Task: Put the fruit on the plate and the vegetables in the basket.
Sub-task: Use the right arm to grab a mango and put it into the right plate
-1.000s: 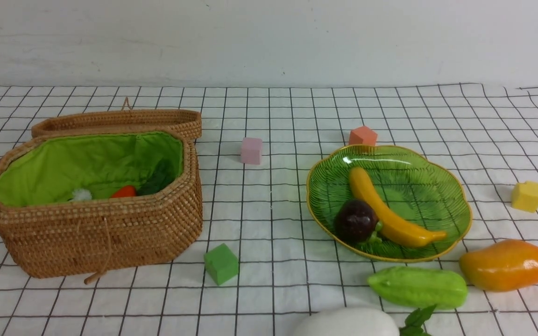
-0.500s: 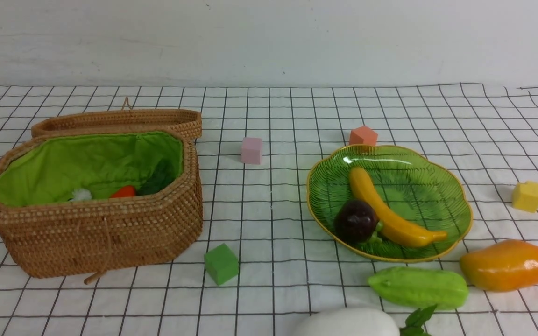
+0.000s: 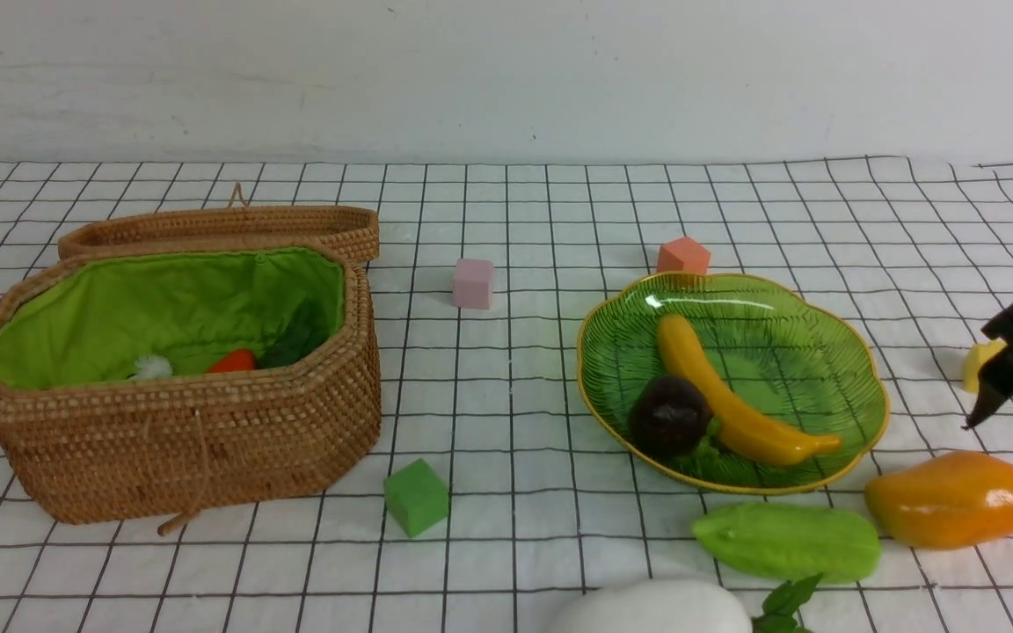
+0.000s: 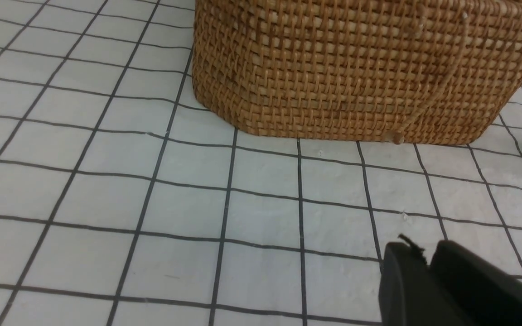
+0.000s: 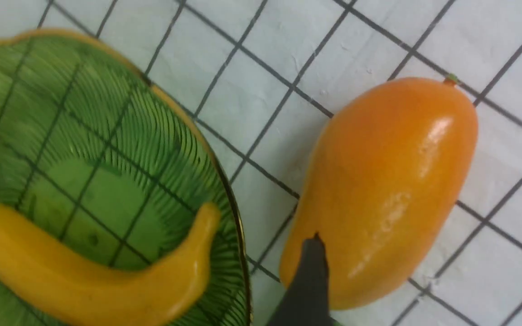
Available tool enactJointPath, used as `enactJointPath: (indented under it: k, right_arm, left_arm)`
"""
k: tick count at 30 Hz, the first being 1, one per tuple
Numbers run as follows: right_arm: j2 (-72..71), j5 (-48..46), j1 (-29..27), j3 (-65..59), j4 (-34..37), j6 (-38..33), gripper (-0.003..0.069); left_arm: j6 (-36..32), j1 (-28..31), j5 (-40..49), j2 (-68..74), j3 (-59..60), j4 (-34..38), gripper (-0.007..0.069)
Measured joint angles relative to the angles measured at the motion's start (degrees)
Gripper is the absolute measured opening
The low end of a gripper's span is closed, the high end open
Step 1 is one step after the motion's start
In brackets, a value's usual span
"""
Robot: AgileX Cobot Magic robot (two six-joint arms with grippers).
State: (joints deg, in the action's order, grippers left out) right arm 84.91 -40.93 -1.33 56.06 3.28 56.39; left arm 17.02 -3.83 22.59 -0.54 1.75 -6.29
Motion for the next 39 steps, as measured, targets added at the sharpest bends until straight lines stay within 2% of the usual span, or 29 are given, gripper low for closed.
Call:
enactJointPath:
  k: [2,6,13,19,21,24,28,29,31,32,34,35,36,39]
  right_arm:
    - [2.64,2.11,0.0,0.09,-0.38,4.67,0.0677]
    - [7.05,5.82,0.0,0.15,-0.59,8.1,0.0665]
    - [13.25,6.56,0.0,0.67,-1.11,9.04,0.06]
    - [10.48,5.82,0.0,0.59,-4.71,6.51,0.0595]
    - [7.98,7.83,0.0,0.57,-5.26,4.54,0.0595]
    - [0.62,18.73,0.72,0.57,-6.1,-2.58,0.0595]
    - [-2.26,29.08,3.91,1.88,-6.69,-10.32,0.0595]
    - [-1.96,32.27,6.31,2.98,-6.93,-14.58,0.0595]
    - [0.47,33.62,10.39,5.12,-8.05,-20.54,0.0595]
    - [0.47,33.68,10.75,5.34,-8.05,-21.17,0.0595]
    - [5.81,32.08,14.44,8.73,-9.72,-28.35,0.0595]
    - [6.76,31.81,14.63,9.02,-9.93,-28.82,0.0595]
    - [10.99,29.37,15.71,11.83,-10.39,-32.3,0.0595]
    - [16.53,27.05,15.94,14.77,-11.34,-34.15,0.0595]
  left_arm:
    - [0.0,0.0,0.0,0.0,0.0,0.0,0.0082]
    - [0.0,0.0,0.0,0.0,0.0,0.0,0.0087]
    - [0.0,0.0,0.0,0.0,0.0,0.0,0.0092]
    - [0.0,0.0,0.0,0.0,0.0,0.0,0.0096]
    - [0.0,0.0,0.0,0.0,0.0,0.0,0.0096]
    - [0.0,0.0,0.0,0.0,0.0,0.0,0.0096]
    - [0.0,0.0,0.0,0.0,0.0,0.0,0.0096]
    - [0.0,0.0,0.0,0.0,0.0,0.0,0.0097]
    - [0.0,0.0,0.0,0.0,0.0,0.0,0.01]
    - [0.0,0.0,0.0,0.0,0.0,0.0,0.01]
    - [0.0,0.0,0.0,0.0,0.0,0.0,0.0104]
    - [0.0,0.0,0.0,0.0,0.0,0.0,0.0105]
    - [0.0,0.0,0.0,0.0,0.0,0.0,0.0111]
    - [0.0,0.0,0.0,0.0,0.0,0.0,0.0113]
